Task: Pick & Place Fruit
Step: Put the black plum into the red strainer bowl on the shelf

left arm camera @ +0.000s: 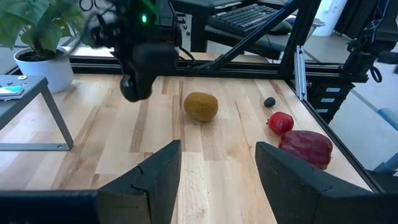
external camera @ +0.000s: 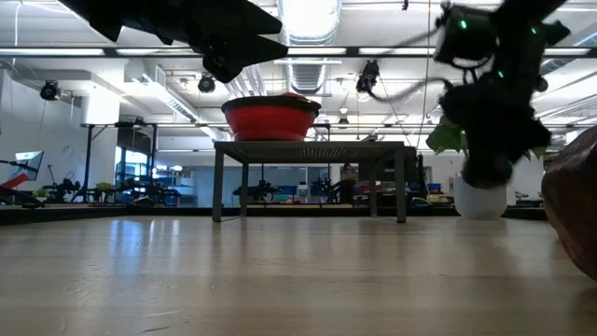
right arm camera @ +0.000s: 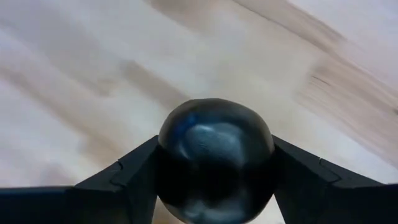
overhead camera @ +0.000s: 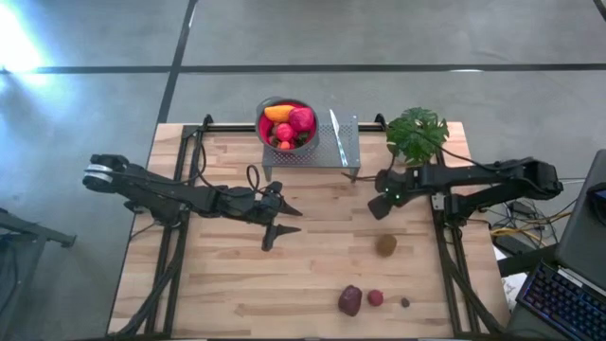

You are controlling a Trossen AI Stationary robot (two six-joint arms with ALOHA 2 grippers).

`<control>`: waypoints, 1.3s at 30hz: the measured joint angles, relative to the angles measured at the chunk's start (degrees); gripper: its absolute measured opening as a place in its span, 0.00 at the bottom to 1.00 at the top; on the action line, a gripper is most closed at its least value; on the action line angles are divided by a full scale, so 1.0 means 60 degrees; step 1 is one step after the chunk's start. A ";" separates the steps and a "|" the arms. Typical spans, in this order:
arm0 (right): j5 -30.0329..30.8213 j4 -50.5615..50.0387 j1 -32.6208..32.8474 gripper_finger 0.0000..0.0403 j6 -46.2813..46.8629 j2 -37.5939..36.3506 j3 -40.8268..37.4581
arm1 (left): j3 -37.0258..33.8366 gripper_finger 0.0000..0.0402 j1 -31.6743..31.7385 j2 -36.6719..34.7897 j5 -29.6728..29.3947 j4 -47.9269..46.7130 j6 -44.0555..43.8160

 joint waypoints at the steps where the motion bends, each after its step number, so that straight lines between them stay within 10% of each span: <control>1: -0.0179 0.0003 0.0014 0.60 -0.0134 0.0000 0.0261 | 0.0000 0.53 0.0000 0.0000 -0.0001 0.0001 0.0000; 22: 0.0069 0.0109 -0.0050 0.64 -0.3221 0.0539 0.5543 | 0.0000 0.53 0.0000 0.0000 -0.0001 -0.0003 0.0000; 39: 0.0117 0.0087 -0.1175 0.65 -0.5837 0.4108 0.9620 | 0.0000 0.53 -0.0007 0.0000 -0.0001 -0.0028 -0.0025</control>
